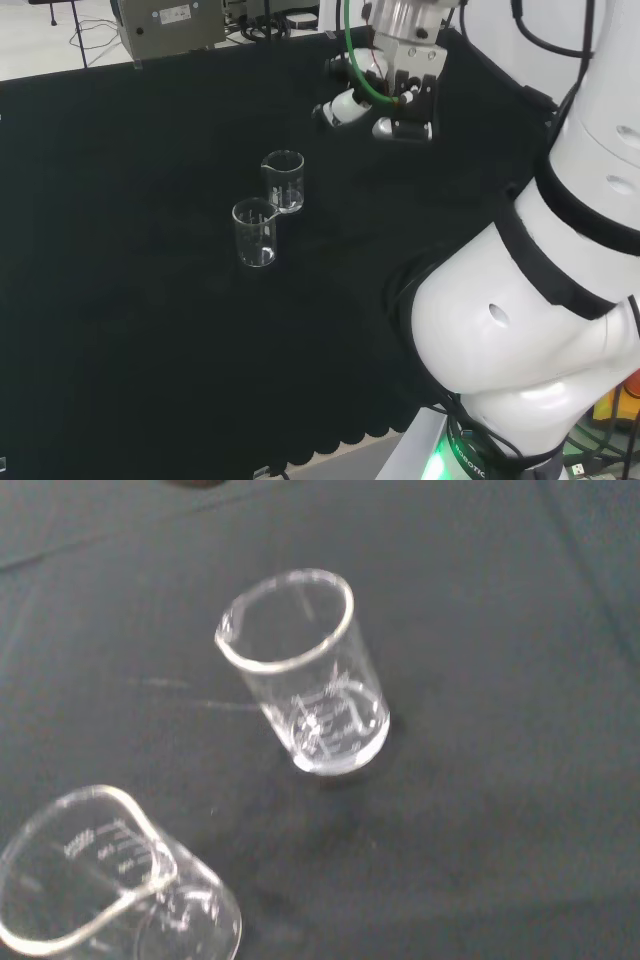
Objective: Pick up the beaker on the right.
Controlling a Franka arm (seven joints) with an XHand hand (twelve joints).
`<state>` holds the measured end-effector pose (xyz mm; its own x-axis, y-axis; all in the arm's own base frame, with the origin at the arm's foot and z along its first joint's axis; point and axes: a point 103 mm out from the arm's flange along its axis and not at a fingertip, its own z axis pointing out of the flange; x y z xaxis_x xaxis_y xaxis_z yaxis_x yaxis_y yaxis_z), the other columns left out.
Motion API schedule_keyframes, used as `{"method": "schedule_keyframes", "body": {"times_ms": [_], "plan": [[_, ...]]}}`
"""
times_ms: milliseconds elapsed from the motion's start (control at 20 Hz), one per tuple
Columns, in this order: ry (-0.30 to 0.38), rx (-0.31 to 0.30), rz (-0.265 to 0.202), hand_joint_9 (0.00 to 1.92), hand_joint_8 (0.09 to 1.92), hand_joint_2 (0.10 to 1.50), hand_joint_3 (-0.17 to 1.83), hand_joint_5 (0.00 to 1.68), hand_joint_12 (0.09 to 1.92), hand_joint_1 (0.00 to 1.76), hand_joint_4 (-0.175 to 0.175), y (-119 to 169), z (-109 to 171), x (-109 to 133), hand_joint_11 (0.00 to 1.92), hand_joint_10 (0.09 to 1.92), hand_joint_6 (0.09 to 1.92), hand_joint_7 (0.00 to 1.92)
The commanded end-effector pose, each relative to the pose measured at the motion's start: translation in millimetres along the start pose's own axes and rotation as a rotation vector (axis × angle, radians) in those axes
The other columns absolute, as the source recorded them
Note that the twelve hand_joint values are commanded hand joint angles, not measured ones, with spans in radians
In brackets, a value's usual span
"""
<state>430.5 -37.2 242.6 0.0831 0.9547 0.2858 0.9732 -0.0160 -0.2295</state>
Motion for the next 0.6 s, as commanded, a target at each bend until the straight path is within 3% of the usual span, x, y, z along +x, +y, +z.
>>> {"method": "schedule_keyframes", "body": {"times_ms": [50, 600], "plan": [[0.107, 0.029, -0.038, 0.33, 0.63, 0.92, -0.12, 0.38, 1.41, 0.77, -0.03, 26.0, 33.3, -0.9, 0.07, 0.7, 0.09, 0.13], [0.143, 0.061, -0.118, 0.33, 0.64, 0.93, -0.17, 0.43, 1.42, 0.81, -0.024, 57.5, 70.9, 14.6, 0.06, 0.7, 0.09, 0.14]]}}
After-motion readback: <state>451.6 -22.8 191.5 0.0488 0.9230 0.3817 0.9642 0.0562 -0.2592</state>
